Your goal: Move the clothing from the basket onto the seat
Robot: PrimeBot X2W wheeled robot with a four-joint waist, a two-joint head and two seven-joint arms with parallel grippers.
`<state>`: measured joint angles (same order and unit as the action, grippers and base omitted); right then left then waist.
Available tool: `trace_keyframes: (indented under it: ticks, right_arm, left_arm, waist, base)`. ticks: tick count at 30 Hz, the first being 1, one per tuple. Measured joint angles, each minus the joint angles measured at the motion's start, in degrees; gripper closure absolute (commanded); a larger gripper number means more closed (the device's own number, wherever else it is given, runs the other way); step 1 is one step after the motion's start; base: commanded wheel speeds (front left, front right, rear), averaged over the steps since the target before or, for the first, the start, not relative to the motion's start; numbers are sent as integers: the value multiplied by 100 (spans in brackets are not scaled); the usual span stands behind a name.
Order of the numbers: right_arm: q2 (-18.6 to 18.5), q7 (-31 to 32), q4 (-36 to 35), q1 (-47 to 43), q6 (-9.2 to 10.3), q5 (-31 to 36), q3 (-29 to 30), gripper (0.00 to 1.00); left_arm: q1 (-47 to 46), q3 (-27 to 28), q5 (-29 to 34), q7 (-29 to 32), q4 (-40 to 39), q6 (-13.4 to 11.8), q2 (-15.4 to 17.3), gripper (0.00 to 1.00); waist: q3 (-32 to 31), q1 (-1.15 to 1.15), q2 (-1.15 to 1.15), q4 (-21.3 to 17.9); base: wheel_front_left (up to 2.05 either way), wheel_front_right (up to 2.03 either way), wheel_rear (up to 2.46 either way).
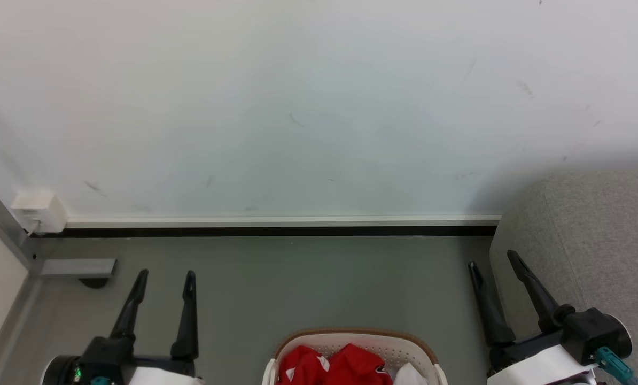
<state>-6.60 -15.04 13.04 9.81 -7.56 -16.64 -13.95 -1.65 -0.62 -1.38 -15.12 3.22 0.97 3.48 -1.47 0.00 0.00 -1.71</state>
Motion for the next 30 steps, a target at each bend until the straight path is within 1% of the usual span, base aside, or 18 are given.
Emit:
trace_keyframes:
  ticks: [13,19,26,30]
  right_arm:
    - [21,0,-14,8,0,-43,23,0]
    - [8,-1,-46,77,0,-63,24,0]
    - [-29,-12,-211,246,0,-183,253,0]
    - [-81,-12,-328,439,0,-183,381,0]
  left_arm:
    - [0,38,-19,0,40,51,-12,0]
    - [-5,46,-111,-1,44,103,-33,0]
    - [-100,-29,-222,-1,49,186,-54,0]
    - [-358,-85,-247,-1,107,242,-59,0]
  waist:
    - [12,0,0,-31]
    - [67,0,0,-130]
    - [287,0,0,-318]
    - [575,0,0,-413]
  base:
    - [0,0,0]
    - [0,0,0]
    - [0,0,0]
    - [0,0,0]
